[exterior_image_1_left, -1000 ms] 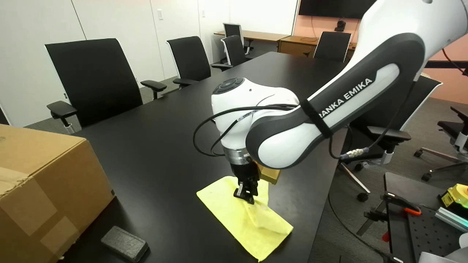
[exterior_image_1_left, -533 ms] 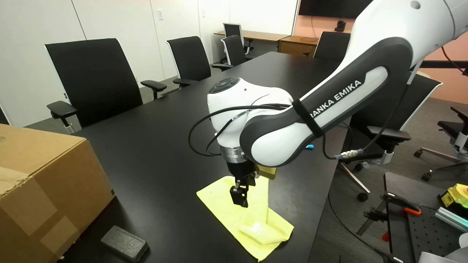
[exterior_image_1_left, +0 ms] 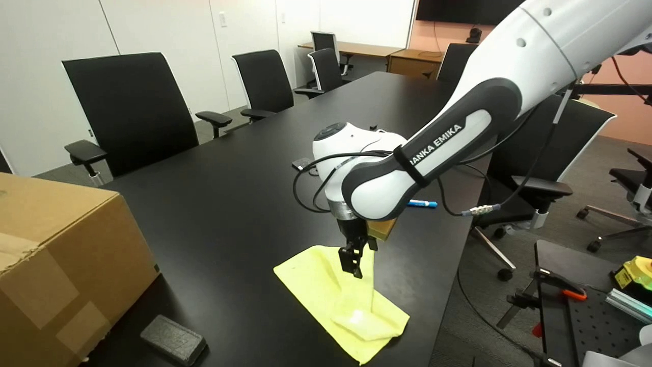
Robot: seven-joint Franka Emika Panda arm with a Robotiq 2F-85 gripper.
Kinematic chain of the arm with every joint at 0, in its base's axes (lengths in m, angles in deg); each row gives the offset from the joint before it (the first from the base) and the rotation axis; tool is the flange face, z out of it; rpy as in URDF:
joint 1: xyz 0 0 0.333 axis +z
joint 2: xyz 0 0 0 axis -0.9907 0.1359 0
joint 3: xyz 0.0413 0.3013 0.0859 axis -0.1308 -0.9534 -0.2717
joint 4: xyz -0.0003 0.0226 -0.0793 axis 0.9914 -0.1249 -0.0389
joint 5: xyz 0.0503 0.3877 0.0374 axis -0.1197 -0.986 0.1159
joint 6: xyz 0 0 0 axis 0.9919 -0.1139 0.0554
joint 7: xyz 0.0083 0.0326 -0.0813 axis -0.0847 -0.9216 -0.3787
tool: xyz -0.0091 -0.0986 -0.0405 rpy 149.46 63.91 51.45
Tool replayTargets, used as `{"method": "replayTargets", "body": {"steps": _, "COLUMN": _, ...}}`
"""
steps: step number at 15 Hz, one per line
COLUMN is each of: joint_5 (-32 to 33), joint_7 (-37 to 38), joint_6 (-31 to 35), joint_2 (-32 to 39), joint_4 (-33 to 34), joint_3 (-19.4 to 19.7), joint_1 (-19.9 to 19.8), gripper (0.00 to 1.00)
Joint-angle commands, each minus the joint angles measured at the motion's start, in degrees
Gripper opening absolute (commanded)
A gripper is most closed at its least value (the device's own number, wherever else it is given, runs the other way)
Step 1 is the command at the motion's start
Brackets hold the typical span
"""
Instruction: Fold the towel in half
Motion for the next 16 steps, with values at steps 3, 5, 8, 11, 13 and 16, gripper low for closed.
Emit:
{"method": "replayTargets", "body": {"steps": 3, "joint_5": -7.8, "joint_7": -0.5, "joint_6": -1.2, "joint_2": 5.5, "joint_4": 2.6, "joint_3": -1.1, "joint_1": -5.4, "gripper": 1.0}}
{"method": "replayTargets", "body": {"steps": 5, "joint_5": -10.6, "joint_7": -2.0, "joint_6": 0.1, "joint_2": 6.3, "joint_4": 3.0, "joint_3": -1.7, "joint_1": -7.5, "gripper": 1.0}}
{"method": "replayTargets", "body": {"steps": 8, "joint_5": -14.4, "joint_7": -5.1, "joint_6": 2.6, "joint_2": 6.3, "joint_4": 3.0, "joint_3": -2.6, "joint_1": -10.7, "gripper": 1.0}}
{"method": "replayTargets", "body": {"steps": 11, "joint_5": -16.3, "joint_7": -8.7, "joint_6": 5.0, "joint_2": 5.5, "joint_4": 2.7, "joint_3": -2.9, "joint_1": -13.0, "gripper": 1.0}}
{"method": "replayTargets", "body": {"steps": 13, "joint_5": -16.3, "joint_7": -11.4, "joint_6": 6.2, "joint_2": 5.6, "joint_4": 2.9, "joint_3": -3.1, "joint_1": -14.1, "gripper": 1.0}}
{"method": "replayTargets", "body": {"steps": 16, "joint_5": -15.3, "joint_7": -15.0, "joint_6": 7.3, "joint_2": 6.3, "joint_4": 3.9, "joint_3": -3.3, "joint_1": -14.9, "gripper": 1.0}}
